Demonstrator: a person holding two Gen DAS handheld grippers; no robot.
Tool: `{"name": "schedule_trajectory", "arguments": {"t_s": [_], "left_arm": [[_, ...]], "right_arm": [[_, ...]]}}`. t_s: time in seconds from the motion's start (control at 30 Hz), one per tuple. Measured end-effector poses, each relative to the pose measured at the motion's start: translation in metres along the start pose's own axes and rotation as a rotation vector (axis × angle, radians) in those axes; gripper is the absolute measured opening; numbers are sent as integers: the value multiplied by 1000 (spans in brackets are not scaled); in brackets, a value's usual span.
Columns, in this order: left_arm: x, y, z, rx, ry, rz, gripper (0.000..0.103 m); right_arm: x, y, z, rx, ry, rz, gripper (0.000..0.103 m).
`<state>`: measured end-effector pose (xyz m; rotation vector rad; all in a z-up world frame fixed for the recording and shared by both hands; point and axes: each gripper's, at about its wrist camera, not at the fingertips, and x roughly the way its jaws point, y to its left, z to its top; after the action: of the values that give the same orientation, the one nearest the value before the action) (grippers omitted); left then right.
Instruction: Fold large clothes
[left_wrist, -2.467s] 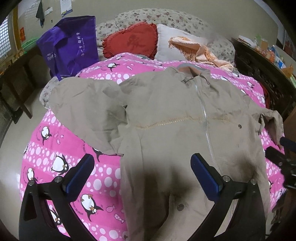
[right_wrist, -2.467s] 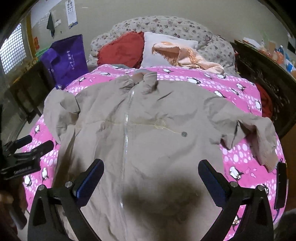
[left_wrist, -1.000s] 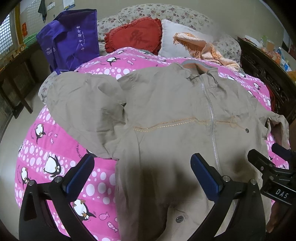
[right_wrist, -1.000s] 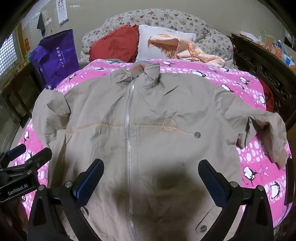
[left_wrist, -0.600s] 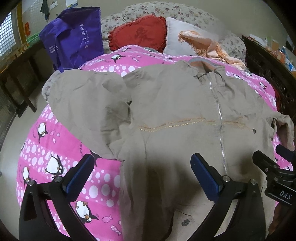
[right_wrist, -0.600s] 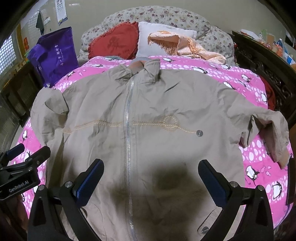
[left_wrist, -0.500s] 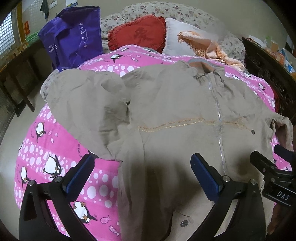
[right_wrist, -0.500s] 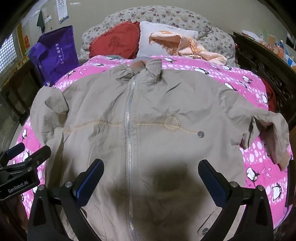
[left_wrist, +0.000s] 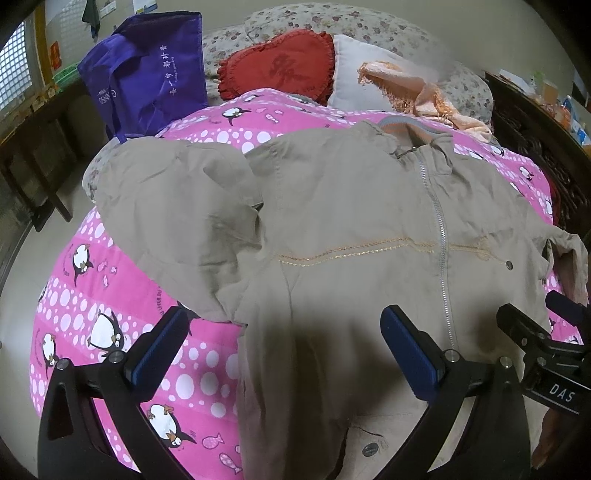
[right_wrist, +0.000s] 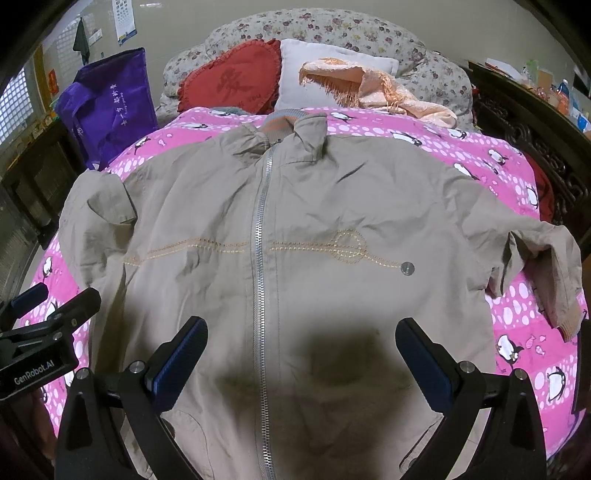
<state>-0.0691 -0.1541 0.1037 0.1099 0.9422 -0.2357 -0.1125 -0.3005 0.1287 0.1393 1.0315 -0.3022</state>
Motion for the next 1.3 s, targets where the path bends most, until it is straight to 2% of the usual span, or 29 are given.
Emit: {"name": "schedule_trajectory", "arguments": {"t_s": [0.77, 1.13, 1.3], "left_arm": [[10, 19, 3, -41, 17, 2, 103], [19, 63, 13, -124, 7, 19, 103], [24, 100, 26, -174, -11, 67, 103]], "right_arm": [[11, 12, 4, -16, 14, 9, 102], [19, 21, 4, -35, 33, 27, 102], [22, 23, 5, -41, 40, 30, 102]]}}
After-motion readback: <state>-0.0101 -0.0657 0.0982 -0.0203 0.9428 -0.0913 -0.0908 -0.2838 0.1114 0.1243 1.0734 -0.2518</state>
